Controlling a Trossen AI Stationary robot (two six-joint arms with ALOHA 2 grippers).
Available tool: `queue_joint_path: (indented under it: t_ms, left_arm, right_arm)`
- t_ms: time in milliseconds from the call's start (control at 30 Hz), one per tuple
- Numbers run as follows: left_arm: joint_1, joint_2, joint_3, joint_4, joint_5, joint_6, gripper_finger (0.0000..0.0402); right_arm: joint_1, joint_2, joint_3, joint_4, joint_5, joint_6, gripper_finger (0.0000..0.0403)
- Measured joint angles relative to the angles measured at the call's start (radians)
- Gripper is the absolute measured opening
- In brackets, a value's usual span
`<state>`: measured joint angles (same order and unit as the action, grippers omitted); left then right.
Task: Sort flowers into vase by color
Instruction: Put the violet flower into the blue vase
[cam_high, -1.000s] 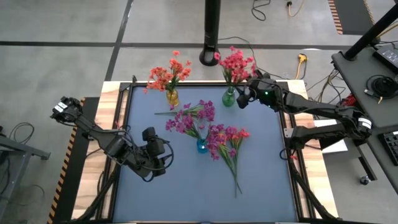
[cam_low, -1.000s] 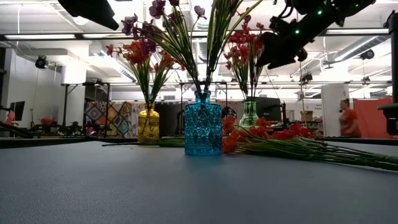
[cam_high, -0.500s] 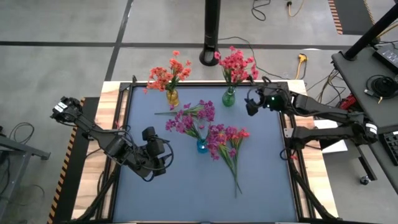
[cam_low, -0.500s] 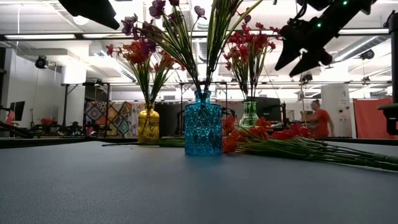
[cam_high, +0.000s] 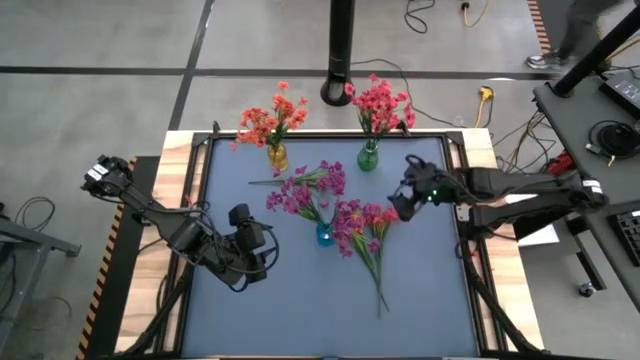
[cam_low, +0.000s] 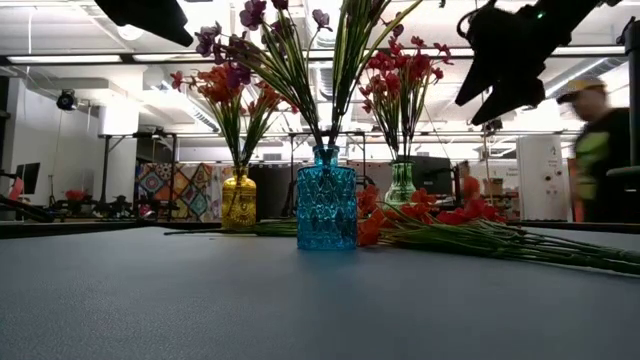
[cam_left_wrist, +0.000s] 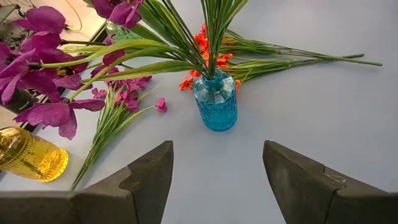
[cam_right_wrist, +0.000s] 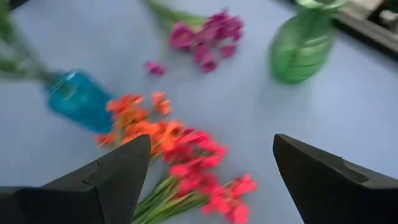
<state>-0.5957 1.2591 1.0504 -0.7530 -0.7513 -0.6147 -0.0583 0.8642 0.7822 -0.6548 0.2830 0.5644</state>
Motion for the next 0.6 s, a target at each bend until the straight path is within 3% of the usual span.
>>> queue_joint_path:
  t_ms: [300,600]
  left_arm:
    - [0.000,0.000,0.000,0.011,0.000,0.000,0.0231]
    - [0.000,0.000,0.000,0.014,0.000,0.000,0.0231]
  right_arm:
    - [0.181,0.076,0.000,-0.001,-0.009,0.149,0.0329]
    - [0.259,0.246,0.000,-0.019,-0.137,0.430,0.0329]
